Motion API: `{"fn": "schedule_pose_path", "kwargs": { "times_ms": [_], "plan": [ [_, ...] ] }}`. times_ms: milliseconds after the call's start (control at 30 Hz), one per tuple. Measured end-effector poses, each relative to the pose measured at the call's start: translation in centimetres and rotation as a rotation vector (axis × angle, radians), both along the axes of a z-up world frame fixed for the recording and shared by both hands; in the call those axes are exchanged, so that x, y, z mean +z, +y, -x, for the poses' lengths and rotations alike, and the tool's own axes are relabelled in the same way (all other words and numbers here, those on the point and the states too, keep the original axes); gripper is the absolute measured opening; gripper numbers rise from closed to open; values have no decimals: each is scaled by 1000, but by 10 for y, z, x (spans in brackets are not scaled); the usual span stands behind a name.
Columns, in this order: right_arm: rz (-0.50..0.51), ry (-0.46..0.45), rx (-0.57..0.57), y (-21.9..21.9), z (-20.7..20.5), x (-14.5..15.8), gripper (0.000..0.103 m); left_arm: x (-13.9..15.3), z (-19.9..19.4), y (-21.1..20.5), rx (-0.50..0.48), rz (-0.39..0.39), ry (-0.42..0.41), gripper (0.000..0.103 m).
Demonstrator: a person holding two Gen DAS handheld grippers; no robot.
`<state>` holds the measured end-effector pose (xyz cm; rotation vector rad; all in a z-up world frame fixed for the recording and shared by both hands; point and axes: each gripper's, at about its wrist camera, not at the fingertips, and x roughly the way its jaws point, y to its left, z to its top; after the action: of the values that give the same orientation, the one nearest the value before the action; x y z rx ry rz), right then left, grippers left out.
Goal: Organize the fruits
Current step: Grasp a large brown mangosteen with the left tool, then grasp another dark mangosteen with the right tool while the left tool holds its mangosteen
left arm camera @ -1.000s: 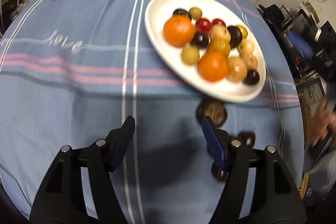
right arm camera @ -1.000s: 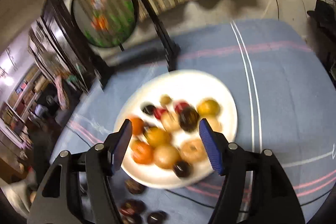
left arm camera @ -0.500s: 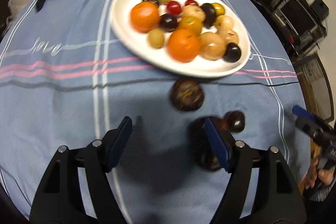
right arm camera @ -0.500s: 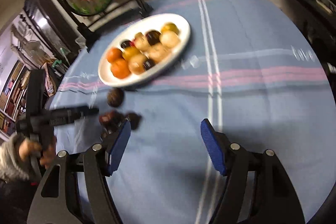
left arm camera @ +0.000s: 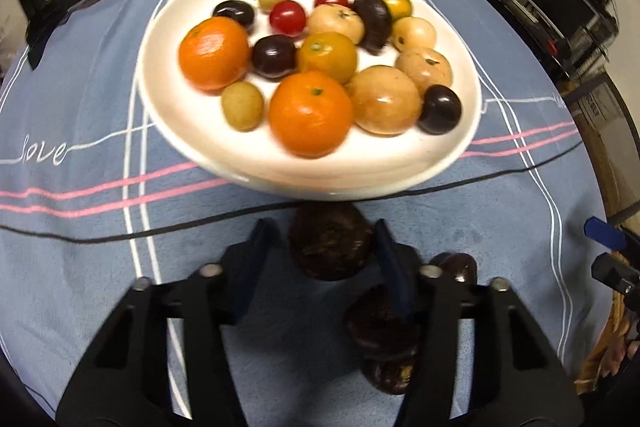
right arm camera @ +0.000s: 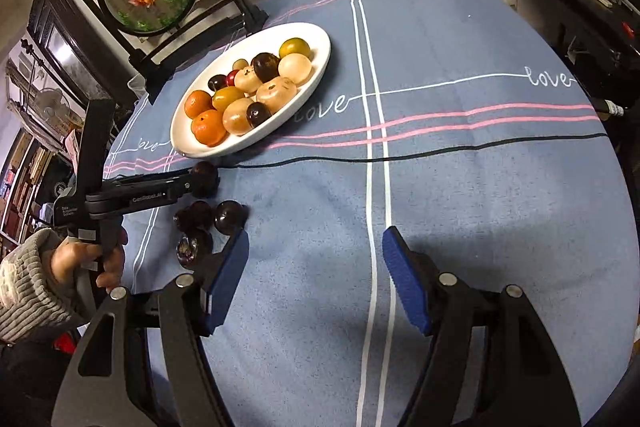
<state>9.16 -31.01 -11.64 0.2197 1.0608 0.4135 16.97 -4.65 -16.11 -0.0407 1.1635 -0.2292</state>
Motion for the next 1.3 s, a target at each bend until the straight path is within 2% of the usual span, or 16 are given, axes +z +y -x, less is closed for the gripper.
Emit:
{"fn": "schedule_pose_path", "kwargs": {
  "times_ms": [67, 200, 367, 467, 633, 767, 867, 933, 1000, 1067, 1300],
  "plan": [
    [1, 3, 17, 3, -1, -1, 70, 0, 2, -3, -9, -20, -18, 43],
    [14, 1, 80, 17, -3, -3, 70, 4, 16, 9, 13, -3, -13, 43],
    [95, -50, 271, 63, -2, -8, 70, 8, 62, 60, 133, -4, -1, 43],
    [124, -66, 344, 87, -8, -13, 70, 4, 88, 89, 218, 11, 19, 43],
    [121, -49, 362, 102, -26, -20, 70, 5, 118, 107, 302, 35, 6, 43],
    [177, -48, 402, 117, -32, -30, 69, 8, 130, 101, 318, 29, -5, 43],
    [253, -68, 392, 119, -36, -35, 69, 8, 141, 102, 333, 30, -5, 43],
    [233, -73, 350, 111, -40, -31, 69, 8, 146, 104, 346, 29, -2, 43],
    [219, -116, 296, 99, -39, -18, 69, 9, 148, 105, 352, 32, -1, 43],
    [182, -111, 282, 91, -38, -13, 69, 8, 148, 105, 353, 32, -1, 43],
    [148, -65, 351, 101, -28, -21, 69, 7, 141, 99, 327, 21, 4, 43]
  ]
}}
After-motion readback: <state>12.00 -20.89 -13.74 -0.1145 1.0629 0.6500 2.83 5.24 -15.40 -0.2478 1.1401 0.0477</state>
